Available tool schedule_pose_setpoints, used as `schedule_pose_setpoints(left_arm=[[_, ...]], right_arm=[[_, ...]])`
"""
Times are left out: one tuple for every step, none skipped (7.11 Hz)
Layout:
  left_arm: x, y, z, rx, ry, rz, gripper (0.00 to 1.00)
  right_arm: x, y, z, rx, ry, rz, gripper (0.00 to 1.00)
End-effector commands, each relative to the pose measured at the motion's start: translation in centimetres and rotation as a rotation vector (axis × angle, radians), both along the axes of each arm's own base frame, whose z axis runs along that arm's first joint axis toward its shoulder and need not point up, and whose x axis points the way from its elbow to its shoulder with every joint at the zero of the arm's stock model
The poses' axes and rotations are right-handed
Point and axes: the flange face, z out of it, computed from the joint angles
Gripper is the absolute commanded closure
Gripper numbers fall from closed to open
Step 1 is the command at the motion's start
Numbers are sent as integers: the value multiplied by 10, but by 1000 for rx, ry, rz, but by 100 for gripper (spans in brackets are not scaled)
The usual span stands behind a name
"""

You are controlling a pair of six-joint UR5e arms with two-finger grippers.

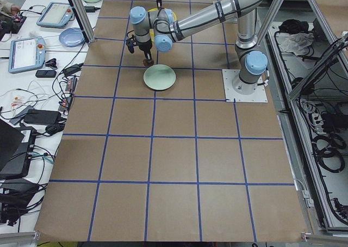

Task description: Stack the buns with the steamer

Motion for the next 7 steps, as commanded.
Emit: schedule_pose_setpoints(left_arm=[[-74,15,40,-56,89,48,100],[-90,21,49,-66,90,28,100],[-93,22,47,-62,91,44,100],[-99,25,48,-61,93,60,100],[-113,30,52,-65,94,66,100],[-130,37,53,-61,97,86,100],[-150,44,52,-57,98,82,100]], right_arm=[[0,2,-3,9,4,2,75],[0,2,1,0,1,-2,1],[-8,-1,17,-27,-2,-12,0],[-8,7,59,-101,-17,-13,0],[-11,18,112,-171,-28,-18,0],[-11,31,166,-172,-38,-23,0],[-10,36,215,-168,-64,-31,0]])
